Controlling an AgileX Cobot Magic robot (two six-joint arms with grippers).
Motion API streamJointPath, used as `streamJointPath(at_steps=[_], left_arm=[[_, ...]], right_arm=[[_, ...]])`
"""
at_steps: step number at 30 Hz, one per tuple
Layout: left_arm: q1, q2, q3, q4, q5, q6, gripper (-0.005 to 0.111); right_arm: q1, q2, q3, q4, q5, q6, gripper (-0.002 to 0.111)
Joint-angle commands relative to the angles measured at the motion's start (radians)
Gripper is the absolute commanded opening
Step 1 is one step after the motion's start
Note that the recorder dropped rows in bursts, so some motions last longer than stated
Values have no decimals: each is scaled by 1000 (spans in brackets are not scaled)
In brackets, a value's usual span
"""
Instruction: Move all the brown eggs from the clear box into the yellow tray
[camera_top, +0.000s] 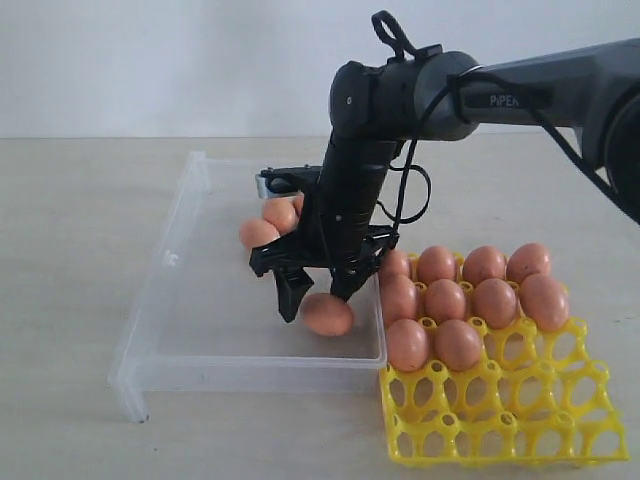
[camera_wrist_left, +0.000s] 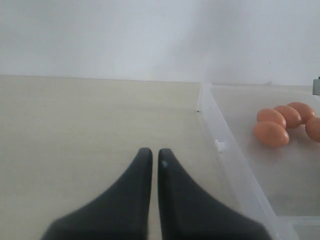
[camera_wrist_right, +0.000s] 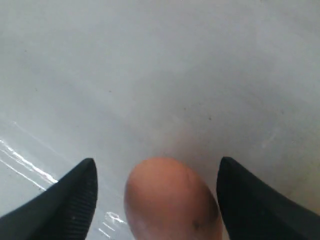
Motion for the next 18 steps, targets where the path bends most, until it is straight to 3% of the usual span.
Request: streamJointPath(at_steps=[1, 4, 8, 18], left_arm=[[3, -2, 3, -3, -8, 2, 4], [3, -2, 3, -3, -8, 2, 4], [3, -2, 3, -3, -8, 2, 4], [3, -2, 3, -3, -8, 2, 4]], right_arm=[[-2, 36, 2, -20, 33, -22, 54], [-2, 36, 2, -20, 27, -51, 23], [-2, 36, -1, -16, 27, -109, 1], [-2, 6, -141, -16, 100, -181, 0]])
